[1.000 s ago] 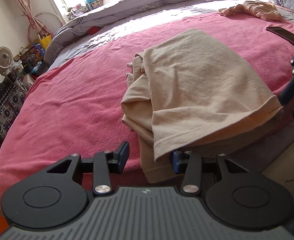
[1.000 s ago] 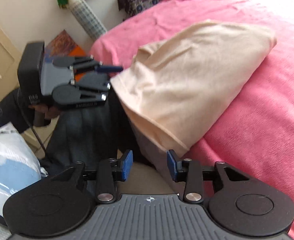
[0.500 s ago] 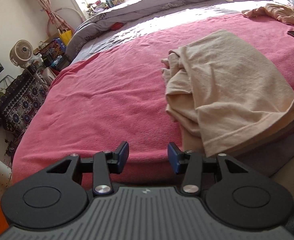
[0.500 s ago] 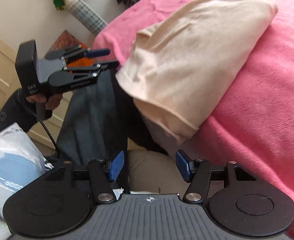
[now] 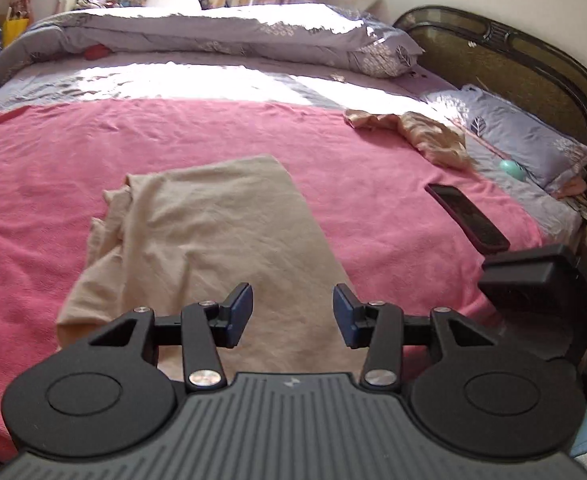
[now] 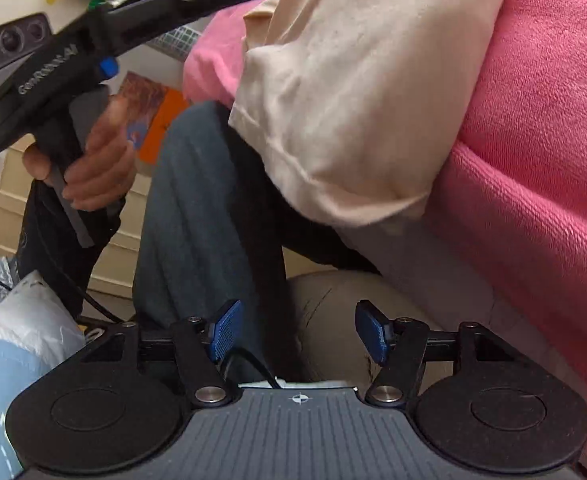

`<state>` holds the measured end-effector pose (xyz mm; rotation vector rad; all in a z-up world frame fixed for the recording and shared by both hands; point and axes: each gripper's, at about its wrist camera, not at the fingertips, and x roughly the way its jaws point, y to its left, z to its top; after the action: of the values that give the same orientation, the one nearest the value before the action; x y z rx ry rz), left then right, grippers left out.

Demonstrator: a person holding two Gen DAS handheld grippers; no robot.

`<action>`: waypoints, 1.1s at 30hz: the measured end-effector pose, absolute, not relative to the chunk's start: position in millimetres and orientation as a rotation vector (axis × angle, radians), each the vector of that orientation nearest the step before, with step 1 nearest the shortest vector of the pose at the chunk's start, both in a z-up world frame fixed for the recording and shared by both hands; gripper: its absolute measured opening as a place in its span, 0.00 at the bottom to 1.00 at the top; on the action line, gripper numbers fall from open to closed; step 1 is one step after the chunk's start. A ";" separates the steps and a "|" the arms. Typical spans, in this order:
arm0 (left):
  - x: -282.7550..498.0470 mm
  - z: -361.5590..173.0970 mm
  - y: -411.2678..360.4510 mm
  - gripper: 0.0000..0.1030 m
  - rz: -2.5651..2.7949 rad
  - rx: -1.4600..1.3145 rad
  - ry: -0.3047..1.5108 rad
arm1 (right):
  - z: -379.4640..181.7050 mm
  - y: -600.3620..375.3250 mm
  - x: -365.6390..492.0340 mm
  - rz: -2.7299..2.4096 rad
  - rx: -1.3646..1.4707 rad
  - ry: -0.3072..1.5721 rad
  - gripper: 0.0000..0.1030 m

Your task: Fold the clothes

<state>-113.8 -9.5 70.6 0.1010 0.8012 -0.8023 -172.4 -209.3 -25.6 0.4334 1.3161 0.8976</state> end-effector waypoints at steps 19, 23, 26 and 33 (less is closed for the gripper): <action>-98.8 103.4 81.5 0.62 -0.639 -0.138 0.700 | -20.2 -314.7 -3.3 0.414 0.738 0.754 0.74; -44.3 106.0 59.6 0.62 -0.681 -0.247 0.674 | -29.4 -308.9 8.9 0.469 0.722 0.735 0.80; -19.4 87.1 37.0 0.62 -0.651 -0.197 0.722 | -30.4 -310.7 10.8 0.528 0.711 0.736 0.80; -16.6 30.2 31.1 0.68 -0.460 -0.077 0.778 | -23.1 -297.2 29.4 0.606 0.673 0.771 0.80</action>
<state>-16.6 31.1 30.2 -0.0768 0.7783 -0.4596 29.4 -297.2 -23.1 0.6734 0.7705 0.6056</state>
